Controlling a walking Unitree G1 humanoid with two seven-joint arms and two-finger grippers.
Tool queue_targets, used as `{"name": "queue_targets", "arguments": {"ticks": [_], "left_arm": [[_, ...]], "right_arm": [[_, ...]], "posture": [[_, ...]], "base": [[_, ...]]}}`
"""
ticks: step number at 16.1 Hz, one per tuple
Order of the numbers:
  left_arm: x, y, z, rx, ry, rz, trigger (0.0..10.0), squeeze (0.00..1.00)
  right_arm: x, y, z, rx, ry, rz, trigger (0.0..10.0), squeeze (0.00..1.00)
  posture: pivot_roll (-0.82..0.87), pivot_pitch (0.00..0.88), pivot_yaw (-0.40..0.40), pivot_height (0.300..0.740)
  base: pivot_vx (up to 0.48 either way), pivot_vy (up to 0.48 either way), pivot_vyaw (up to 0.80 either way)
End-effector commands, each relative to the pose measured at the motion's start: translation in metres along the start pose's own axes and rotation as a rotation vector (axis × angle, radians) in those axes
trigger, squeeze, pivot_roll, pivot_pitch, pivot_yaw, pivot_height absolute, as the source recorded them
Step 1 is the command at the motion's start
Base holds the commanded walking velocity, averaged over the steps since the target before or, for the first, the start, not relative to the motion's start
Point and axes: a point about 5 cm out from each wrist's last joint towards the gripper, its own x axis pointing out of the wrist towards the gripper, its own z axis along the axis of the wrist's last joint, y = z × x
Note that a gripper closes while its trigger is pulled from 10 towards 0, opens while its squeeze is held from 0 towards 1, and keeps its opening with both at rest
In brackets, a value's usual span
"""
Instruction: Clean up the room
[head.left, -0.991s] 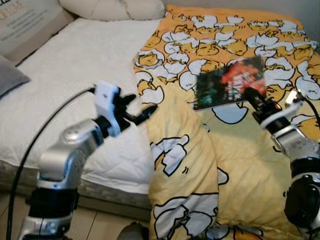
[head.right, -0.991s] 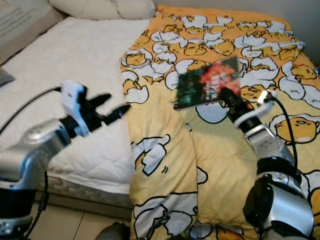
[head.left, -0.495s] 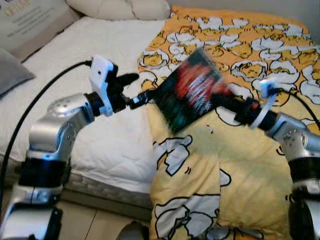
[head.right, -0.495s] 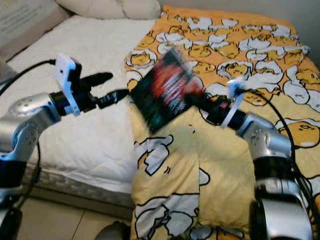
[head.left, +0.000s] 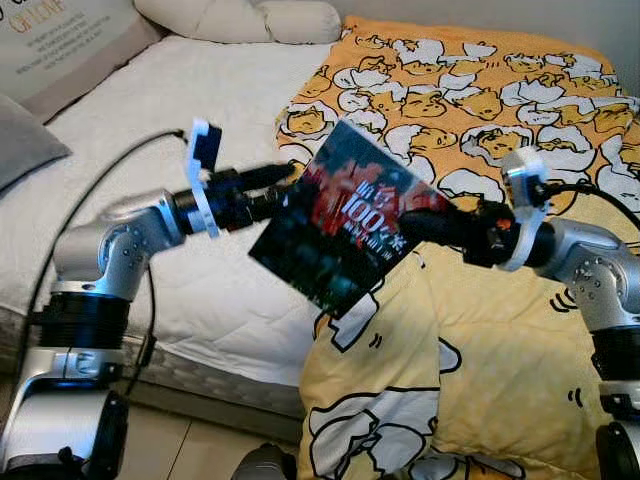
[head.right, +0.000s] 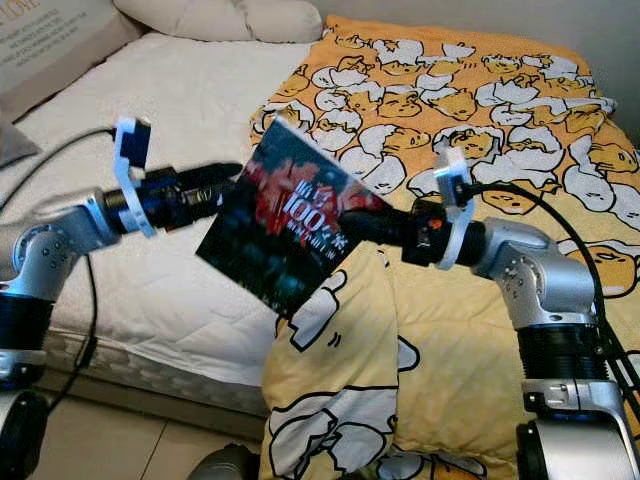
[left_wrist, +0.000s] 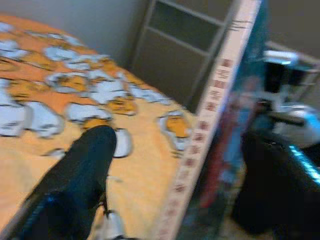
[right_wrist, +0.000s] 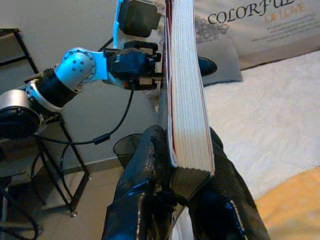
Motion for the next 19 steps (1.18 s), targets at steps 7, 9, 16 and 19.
{"name": "queue_targets", "arguments": {"ticks": [7,9,16,19], "left_arm": [[0.008,-0.01,-0.014,0.005,0.064,-0.099,0.0,0.0],[0.006,-0.009,-0.015,0.013,0.063,-0.089,0.0,0.0],[0.003,-0.011,-0.022,0.006,0.094,-0.097,0.0,0.0],[0.006,-0.014,-0.024,0.025,0.07,-0.083,0.0,0.0]], "right_arm": [[0.002,0.004,0.007,-0.026,-0.014,0.014,0.0,0.0],[0.002,0.004,0.006,-0.022,-0.012,0.014,0.0,0.0],[0.003,0.005,0.005,-0.007,-0.003,0.025,0.0,0.0],[0.003,0.003,0.003,-0.017,0.005,-0.02,10.0,0.0]], "posture": [[0.0,0.0,0.029,0.74],[0.0,0.0,0.029,0.74],[0.0,0.0,0.03,0.74],[0.0,0.0,0.032,0.74]], "base": [[0.0,0.0,0.0],[0.0,0.0,0.0],[0.0,0.0,0.0],[0.0,0.0,0.0]]}}
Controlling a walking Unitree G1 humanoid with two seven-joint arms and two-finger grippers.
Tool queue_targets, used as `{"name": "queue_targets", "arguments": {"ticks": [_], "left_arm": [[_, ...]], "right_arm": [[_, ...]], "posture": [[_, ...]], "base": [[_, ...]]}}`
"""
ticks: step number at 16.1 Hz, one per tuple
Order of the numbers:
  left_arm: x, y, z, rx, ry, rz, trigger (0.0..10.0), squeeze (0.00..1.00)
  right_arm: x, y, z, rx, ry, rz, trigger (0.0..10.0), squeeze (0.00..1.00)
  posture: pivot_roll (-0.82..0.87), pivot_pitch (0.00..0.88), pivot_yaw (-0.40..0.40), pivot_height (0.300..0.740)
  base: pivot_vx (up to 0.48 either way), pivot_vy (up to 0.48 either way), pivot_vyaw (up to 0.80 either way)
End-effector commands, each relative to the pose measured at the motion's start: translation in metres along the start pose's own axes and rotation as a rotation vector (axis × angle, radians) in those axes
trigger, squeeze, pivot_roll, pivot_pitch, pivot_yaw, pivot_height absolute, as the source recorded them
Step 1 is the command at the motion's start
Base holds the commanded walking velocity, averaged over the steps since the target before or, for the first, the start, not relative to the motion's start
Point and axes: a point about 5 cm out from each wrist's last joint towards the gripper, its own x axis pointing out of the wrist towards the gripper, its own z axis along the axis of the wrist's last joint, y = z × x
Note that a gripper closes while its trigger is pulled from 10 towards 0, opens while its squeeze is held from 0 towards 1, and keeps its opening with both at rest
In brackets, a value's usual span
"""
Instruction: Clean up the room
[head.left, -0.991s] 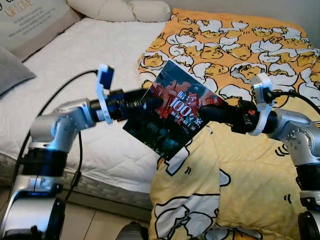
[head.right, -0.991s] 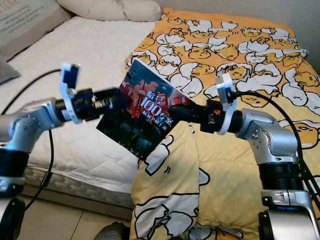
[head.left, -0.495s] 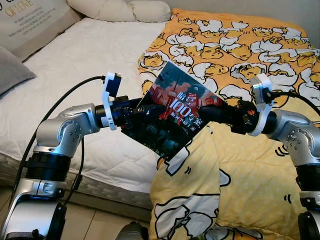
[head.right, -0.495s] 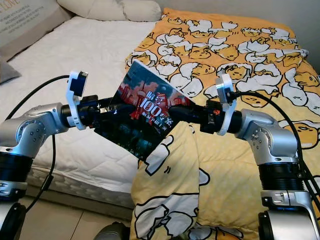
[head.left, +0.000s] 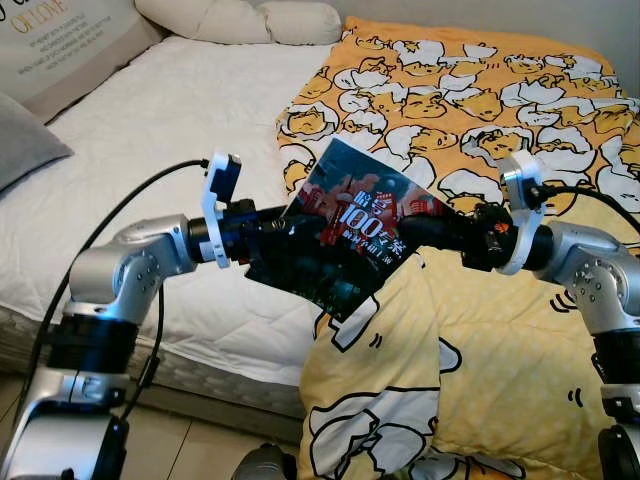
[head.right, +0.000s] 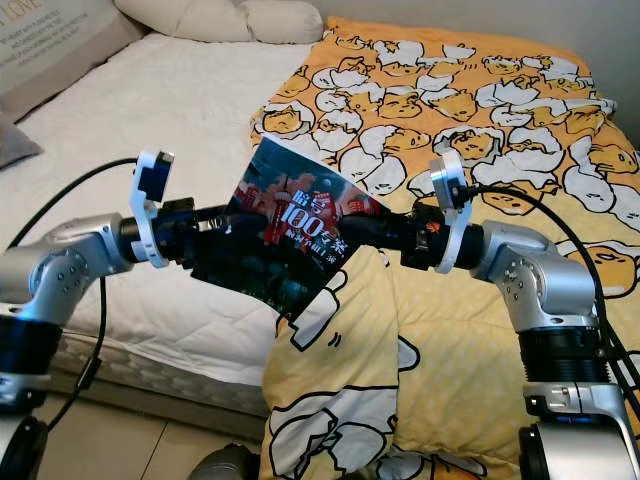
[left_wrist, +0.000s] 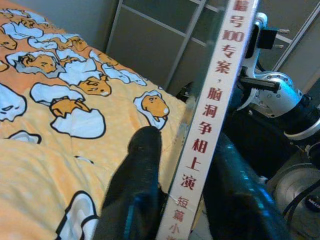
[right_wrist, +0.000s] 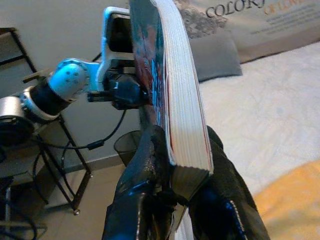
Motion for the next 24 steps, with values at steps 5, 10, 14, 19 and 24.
{"name": "queue_targets", "arguments": {"ticks": [5,10,14,19,24], "left_arm": [[0.001,-0.004,0.005,0.039,-0.108,0.108,0.0,0.0],[-0.002,-0.006,-0.001,0.15,-0.174,0.403,0.0,0.0],[-0.003,-0.006,-0.013,0.333,-0.15,0.764,10.0,0.0],[-0.007,-0.002,-0.041,0.446,-0.011,0.953,10.0,0.0],[-0.011,-0.011,-0.068,0.416,0.031,1.0,10.0,0.0]], "right_arm": [[-0.01,-0.003,-0.001,0.019,-0.09,-0.13,10.0,1.0],[-0.03,-0.015,-0.019,-0.003,-0.211,-0.548,10.0,1.0],[-0.006,-0.011,-0.058,-0.024,-0.138,-0.946,10.0,0.0],[0.019,0.008,-0.103,-0.115,0.032,-1.218,10.0,0.0],[0.007,0.025,-0.122,-0.092,0.067,-1.328,10.0,0.0]], "posture": [[0.0,0.0,0.036,0.74],[-0.01,0.0,0.032,0.74],[-0.02,0.0,0.033,0.74],[-0.04,0.0,0.048,0.74],[-0.06,0.0,0.059,0.74]], "base": [[0.0,0.0,0.0],[0.0,0.0,0.0],[0.0,0.0,0.0],[0.0,0.0,0.0],[0.0,0.265,0.0]]}}
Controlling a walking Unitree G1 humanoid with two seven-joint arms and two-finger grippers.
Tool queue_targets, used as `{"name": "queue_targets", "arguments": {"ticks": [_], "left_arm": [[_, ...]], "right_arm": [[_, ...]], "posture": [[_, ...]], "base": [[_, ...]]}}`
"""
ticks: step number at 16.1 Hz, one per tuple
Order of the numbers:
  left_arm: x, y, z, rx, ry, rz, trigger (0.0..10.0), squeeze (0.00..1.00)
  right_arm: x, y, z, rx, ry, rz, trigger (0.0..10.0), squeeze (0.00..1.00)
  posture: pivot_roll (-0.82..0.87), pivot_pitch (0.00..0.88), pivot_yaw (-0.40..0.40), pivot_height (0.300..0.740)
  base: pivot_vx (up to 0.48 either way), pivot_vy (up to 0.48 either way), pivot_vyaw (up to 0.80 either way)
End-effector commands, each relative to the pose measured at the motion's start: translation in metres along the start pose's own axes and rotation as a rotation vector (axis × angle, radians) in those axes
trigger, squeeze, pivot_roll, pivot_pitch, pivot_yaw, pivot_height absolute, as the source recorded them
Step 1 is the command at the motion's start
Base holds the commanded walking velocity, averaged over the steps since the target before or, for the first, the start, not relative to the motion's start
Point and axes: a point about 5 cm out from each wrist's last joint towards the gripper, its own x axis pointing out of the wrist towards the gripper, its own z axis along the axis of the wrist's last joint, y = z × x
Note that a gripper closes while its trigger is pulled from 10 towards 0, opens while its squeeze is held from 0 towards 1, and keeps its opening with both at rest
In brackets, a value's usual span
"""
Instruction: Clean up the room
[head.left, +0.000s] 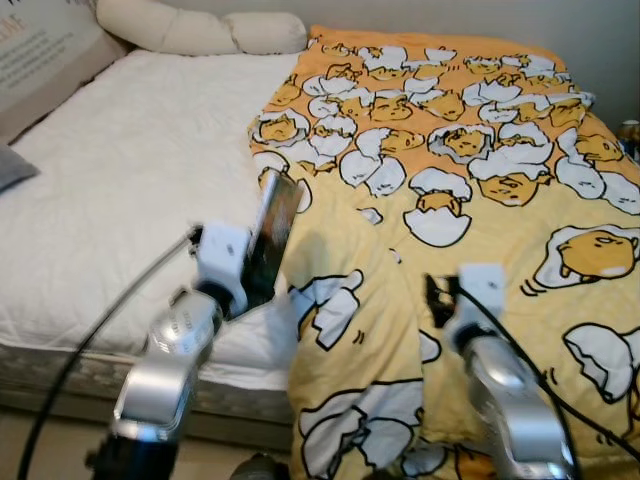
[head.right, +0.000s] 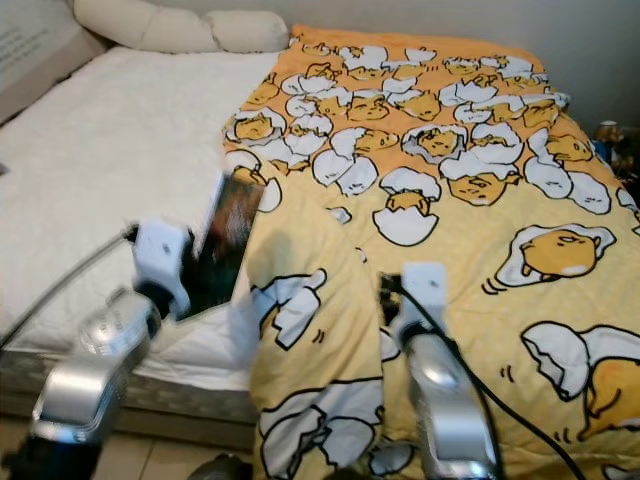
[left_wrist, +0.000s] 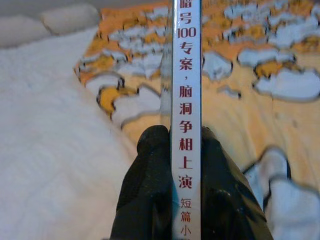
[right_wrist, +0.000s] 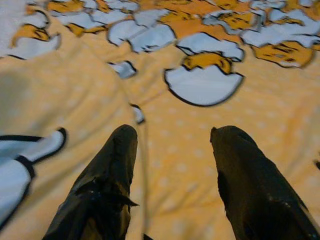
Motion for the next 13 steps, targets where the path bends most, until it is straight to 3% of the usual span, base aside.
{"name": "queue_targets", "arguments": {"ticks": [1,3,9,13], "left_arm": [[-0.002,0.005,0.011,0.04,-0.053,0.033,10.0,0.0],[-0.003,0.006,0.009,0.033,-0.052,0.048,10.0,0.0],[-0.003,0.009,0.004,0.038,-0.041,0.071,10.0,0.0],[-0.005,0.007,-0.003,0.01,-0.033,0.098,10.0,0.0]], "right_arm": [[-0.001,-0.001,0.006,0.026,-0.028,-0.019,10.0,0.0],[-0.002,-0.003,0.005,0.076,-0.027,-0.03,10.0,0.0],[-0.003,-0.003,0.005,0.098,-0.022,-0.005,10.0,0.0],[-0.009,-0.018,0.005,0.07,-0.025,-0.012,10.0,0.0]], "posture": [[-0.06,0.0,0.058,0.74],[-0.06,0.0,0.056,0.74],[-0.08,0.0,0.048,0.74],[-0.09,0.0,0.03,0.74]], "base": [[0.0,0.398,0.0],[0.0,0.409,0.0],[0.0,0.425,0.0],[0.0,0.421,0.0]]}}
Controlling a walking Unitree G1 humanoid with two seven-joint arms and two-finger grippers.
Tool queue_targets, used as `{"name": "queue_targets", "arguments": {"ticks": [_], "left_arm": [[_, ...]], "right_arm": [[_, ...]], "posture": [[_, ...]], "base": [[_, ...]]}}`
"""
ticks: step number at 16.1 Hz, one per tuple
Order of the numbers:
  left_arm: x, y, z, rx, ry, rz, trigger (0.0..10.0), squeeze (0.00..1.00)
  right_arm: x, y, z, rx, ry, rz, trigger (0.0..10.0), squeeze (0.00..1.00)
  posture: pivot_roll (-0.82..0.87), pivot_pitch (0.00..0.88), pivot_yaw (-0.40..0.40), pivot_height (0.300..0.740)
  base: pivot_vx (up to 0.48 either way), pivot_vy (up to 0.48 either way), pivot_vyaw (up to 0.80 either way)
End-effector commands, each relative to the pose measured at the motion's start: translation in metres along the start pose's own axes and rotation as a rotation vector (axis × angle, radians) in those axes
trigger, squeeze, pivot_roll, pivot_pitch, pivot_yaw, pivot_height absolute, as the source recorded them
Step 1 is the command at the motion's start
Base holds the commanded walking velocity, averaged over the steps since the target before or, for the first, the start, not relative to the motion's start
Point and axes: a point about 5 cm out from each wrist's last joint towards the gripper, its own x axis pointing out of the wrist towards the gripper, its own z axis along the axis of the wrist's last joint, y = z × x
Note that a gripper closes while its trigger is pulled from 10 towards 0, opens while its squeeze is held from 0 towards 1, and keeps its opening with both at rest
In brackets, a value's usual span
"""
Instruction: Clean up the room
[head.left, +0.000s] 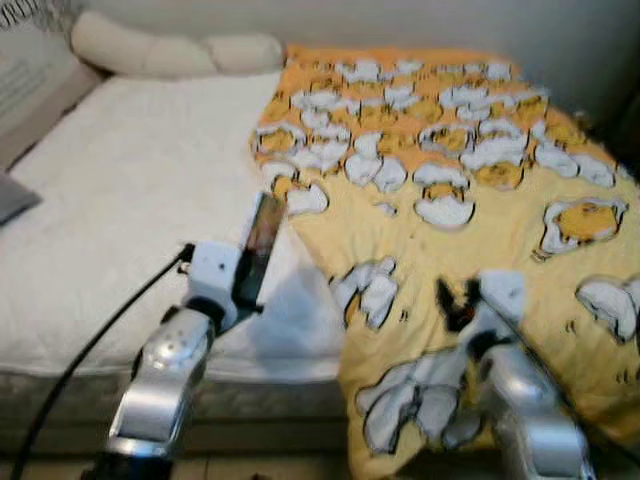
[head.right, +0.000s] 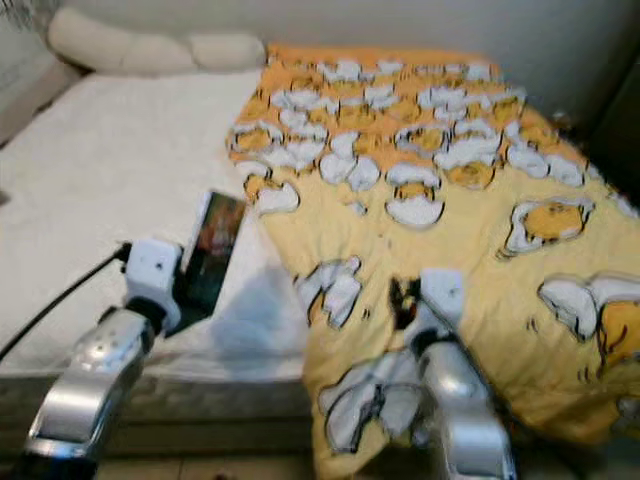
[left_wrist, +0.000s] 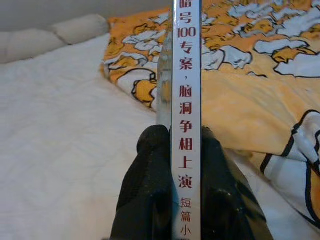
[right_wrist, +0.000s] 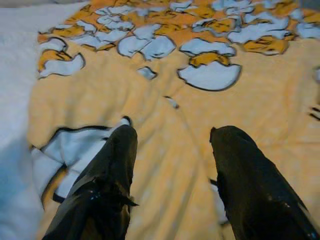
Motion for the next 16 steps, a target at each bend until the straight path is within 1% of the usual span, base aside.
{"name": "queue_targets", "arguments": {"ticks": [1,3,4,5,6,7,10,11,16], "left_arm": [[-0.002,0.007,0.006,0.019,-0.033,0.026,10.0,0.0],[-0.006,0.013,0.003,0.012,-0.031,0.067,10.0,0.0],[-0.011,0.02,0.0,0.016,-0.031,0.095,10.0,0.0],[-0.013,0.023,0.0,0.024,-0.032,0.108,10.0,0.0],[-0.015,0.025,0.002,0.026,-0.041,0.113,10.0,0.0],[-0.015,0.027,0.003,0.032,-0.044,0.118,10.0,0.0],[-0.014,0.029,0.007,0.046,-0.053,0.117,10.0,0.0],[-0.013,0.029,0.007,0.045,-0.054,0.116,10.0,0.0],[-0.012,0.026,0.008,0.041,-0.054,0.108,10.0,0.0]], "right_arm": [[0.0,0.001,0.002,0.014,-0.006,0.009,10.0,0.0],[-0.001,-0.001,0.002,0.006,-0.013,0.051,10.0,0.0],[0.0,0.0,0.006,-0.013,-0.041,0.086,10.0,0.0],[0.003,-0.001,0.007,-0.01,-0.059,0.073,10.0,0.0],[0.005,0.0,0.008,0.038,-0.071,0.071,10.0,0.0],[0.005,0.003,0.008,0.049,-0.074,0.082,10.0,0.0],[0.004,0.012,0.005,0.071,-0.068,0.133,10.0,0.0],[0.003,0.015,0.004,0.064,-0.069,0.148,10.0,0.0],[0.003,0.02,0.002,0.072,-0.073,0.165,10.0,0.0]], "posture": [[-0.09,0.0,0.029,0.74],[-0.08,0.0,0.02,0.74],[-0.07,0.0,0.016,0.74],[-0.06,0.0,0.013,0.74],[-0.05,0.0,0.01,0.74],[-0.04,0.0,0.01,0.74],[-0.04,0.0,0.015,0.74],[-0.04,0.0,0.017,0.74],[-0.03,0.0,0.016,0.74]], "base": [[0.0,0.424,0.0],[0.0,0.424,0.0],[0.0,0.424,0.0],[0.0,0.424,0.0],[0.0,0.428,0.0],[0.0,0.431,0.0],[0.0,0.426,0.0],[0.0,0.424,0.0],[0.0,0.424,0.0]]}}
